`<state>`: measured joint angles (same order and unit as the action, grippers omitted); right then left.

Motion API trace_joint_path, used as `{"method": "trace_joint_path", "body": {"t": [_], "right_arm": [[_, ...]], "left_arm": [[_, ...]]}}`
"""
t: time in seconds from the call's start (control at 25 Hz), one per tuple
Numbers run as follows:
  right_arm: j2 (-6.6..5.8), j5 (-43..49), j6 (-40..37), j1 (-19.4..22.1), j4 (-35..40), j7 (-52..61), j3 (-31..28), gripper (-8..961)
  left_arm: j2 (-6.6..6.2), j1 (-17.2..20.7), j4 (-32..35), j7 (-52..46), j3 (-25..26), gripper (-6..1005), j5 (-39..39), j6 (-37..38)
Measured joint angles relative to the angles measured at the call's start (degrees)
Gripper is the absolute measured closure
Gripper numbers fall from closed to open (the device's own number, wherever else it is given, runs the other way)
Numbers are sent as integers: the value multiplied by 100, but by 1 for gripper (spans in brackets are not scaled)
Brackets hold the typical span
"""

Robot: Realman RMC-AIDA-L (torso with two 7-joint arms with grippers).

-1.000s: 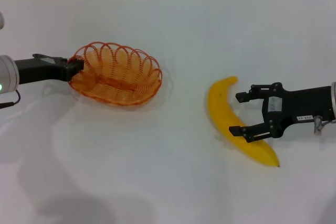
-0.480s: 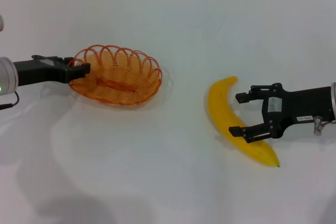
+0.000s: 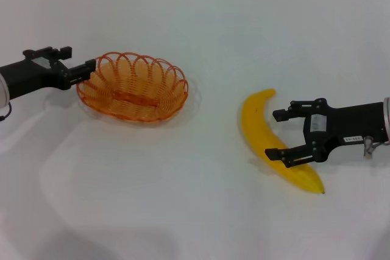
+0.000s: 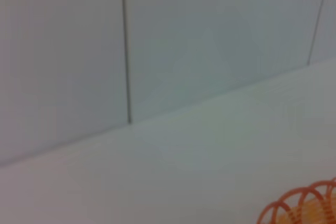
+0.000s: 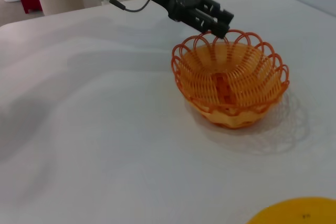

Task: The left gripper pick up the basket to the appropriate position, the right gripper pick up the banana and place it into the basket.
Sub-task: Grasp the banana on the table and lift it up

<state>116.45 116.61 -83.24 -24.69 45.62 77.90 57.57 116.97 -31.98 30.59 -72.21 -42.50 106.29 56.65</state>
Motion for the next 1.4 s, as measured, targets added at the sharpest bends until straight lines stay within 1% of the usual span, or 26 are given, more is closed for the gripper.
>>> {"method": "trace_joint_path", "body": {"t": [0.12,0.32,0.44,0.6,0.8,0.92,1.4], "right_arm": [[0,-19,3,-10,-1,-18,0,61],[10,-36,7,-28,-1,-26,0,61],[14,-74,9,-34,-1,-28,0,61],[18,-131,6,-43,1,-29,0,61],[42,-136,-1,-45,32,-30,0,61],[53,-165,-3,-45,48,-30,0,61],[53,-200,1,-45,23,-38,8,76]], "left_arm": [[2,125,-81,488,-2,349,-347,36],[3,285,-311,948,-5,351,-474,313],[4,492,-407,1383,-2,352,-571,636],[-5,782,-628,2077,3,355,-967,1019],[-23,1141,-672,2498,31,355,-1326,1314],[-33,1262,-673,2604,66,351,-1423,1408],[-44,1308,-632,2744,76,348,-1532,1570]]}}
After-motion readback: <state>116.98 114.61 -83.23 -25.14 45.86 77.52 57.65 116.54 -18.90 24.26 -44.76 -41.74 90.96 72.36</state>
